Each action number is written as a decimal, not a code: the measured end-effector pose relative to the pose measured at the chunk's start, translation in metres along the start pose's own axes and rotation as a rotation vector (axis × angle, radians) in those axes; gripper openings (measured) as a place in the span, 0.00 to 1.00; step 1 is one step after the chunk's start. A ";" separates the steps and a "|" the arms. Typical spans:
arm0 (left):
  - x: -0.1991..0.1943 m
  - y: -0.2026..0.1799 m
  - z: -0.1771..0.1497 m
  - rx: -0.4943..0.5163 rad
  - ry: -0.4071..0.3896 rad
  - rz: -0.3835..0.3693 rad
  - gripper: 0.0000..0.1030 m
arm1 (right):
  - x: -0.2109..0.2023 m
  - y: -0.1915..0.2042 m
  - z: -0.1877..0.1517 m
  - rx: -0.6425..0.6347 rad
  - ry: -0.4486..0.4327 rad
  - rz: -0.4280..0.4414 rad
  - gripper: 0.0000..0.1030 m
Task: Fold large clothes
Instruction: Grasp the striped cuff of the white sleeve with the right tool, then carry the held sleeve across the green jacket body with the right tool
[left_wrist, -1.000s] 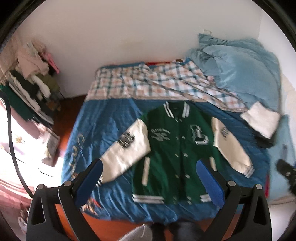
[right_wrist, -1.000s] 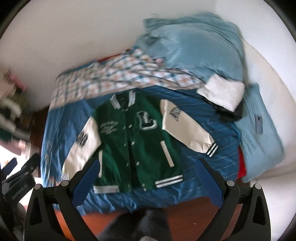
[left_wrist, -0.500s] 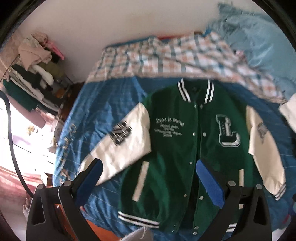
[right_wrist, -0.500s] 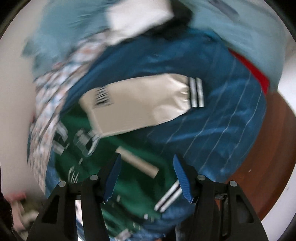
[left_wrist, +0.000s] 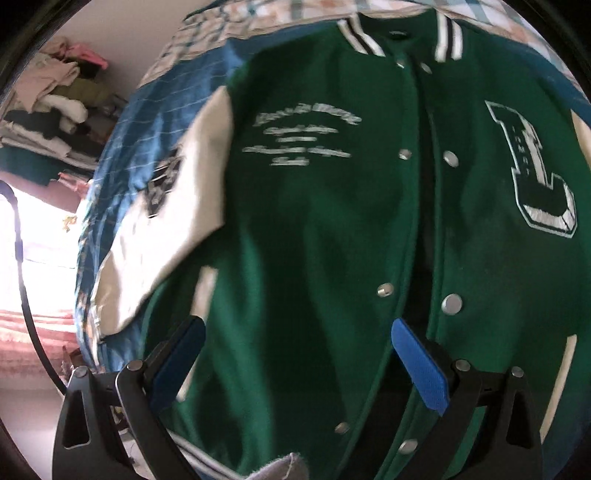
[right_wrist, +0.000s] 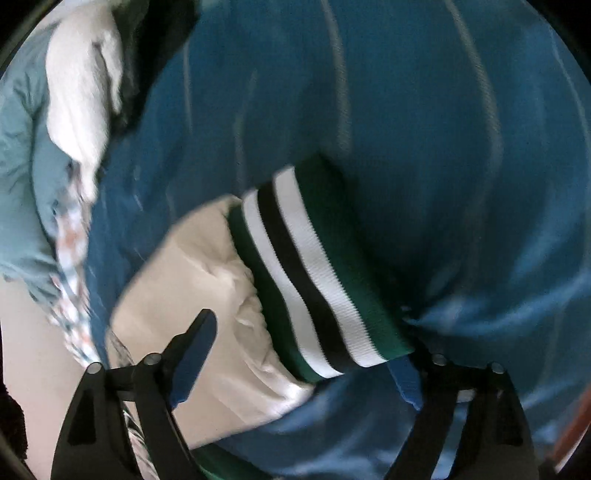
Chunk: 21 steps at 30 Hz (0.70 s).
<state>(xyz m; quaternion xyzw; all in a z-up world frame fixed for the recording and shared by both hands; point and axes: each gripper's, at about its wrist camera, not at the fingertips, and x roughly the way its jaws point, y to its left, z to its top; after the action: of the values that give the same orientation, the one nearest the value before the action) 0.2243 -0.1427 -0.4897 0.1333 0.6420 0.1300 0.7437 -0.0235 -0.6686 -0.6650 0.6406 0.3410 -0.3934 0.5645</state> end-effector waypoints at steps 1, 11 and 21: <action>0.003 -0.007 0.001 0.015 -0.009 -0.005 1.00 | 0.002 0.003 0.002 0.016 -0.019 0.015 0.86; 0.000 -0.047 0.034 0.055 -0.092 -0.066 1.00 | -0.024 0.088 0.031 -0.140 -0.212 -0.082 0.27; -0.009 -0.126 0.068 0.180 -0.122 -0.203 1.00 | -0.087 0.292 0.078 -0.442 -0.456 0.001 0.24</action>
<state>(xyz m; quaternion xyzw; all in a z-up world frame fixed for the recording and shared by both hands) 0.2929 -0.2656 -0.5176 0.1417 0.6148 -0.0122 0.7758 0.1851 -0.7833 -0.4590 0.3978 0.2825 -0.4428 0.7523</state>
